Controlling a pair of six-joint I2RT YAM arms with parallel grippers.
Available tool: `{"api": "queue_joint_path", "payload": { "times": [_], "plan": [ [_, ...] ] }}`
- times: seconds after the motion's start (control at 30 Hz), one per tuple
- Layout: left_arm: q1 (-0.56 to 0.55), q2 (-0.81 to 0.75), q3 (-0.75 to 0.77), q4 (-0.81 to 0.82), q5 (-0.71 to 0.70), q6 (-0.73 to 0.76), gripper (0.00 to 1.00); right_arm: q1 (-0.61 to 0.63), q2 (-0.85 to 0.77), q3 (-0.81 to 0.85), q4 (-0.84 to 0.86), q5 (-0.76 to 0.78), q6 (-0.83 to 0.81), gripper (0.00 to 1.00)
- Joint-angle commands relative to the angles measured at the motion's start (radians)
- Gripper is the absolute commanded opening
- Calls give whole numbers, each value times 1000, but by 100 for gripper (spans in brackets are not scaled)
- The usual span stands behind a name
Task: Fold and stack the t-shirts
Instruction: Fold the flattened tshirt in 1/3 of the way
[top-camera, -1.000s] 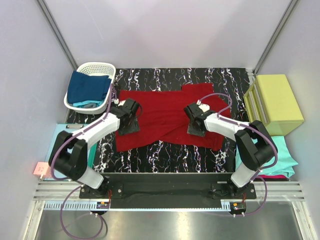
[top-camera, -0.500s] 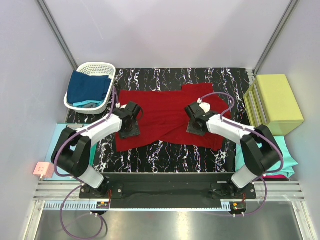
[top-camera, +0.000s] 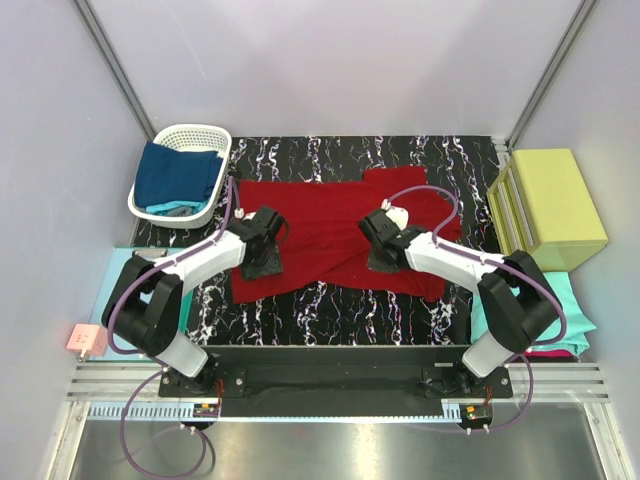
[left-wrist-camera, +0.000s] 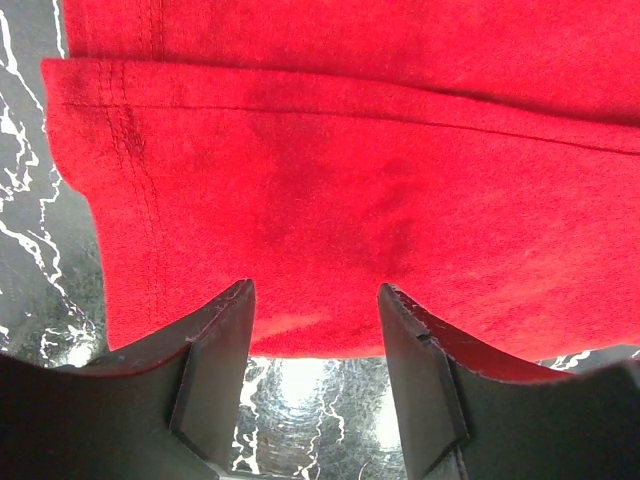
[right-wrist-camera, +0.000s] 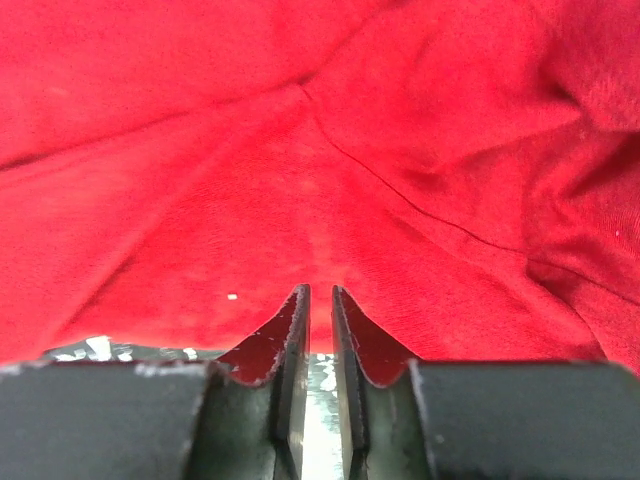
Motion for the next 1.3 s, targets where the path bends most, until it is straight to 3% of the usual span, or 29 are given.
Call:
{"api": "queue_joint_path", "payload": {
  "times": [0.0,0.33,0.6,0.83,1.27],
  "plan": [
    [-5,7,-15,27,10,-10,57,1,27,-21,-12,4,40,21],
    [-5,45,-10,22,12,0,57,2,90,-24,-58,6,77,17],
    [1,122,17,-13,-14,14,56,2,118,-53,-132,-16,120,5],
    [52,168,36,-18,-14,27,56,2,77,-159,-161,-48,158,0],
    [112,208,128,-54,-16,63,54,27,8,-244,-198,-135,203,0]
  ]
}}
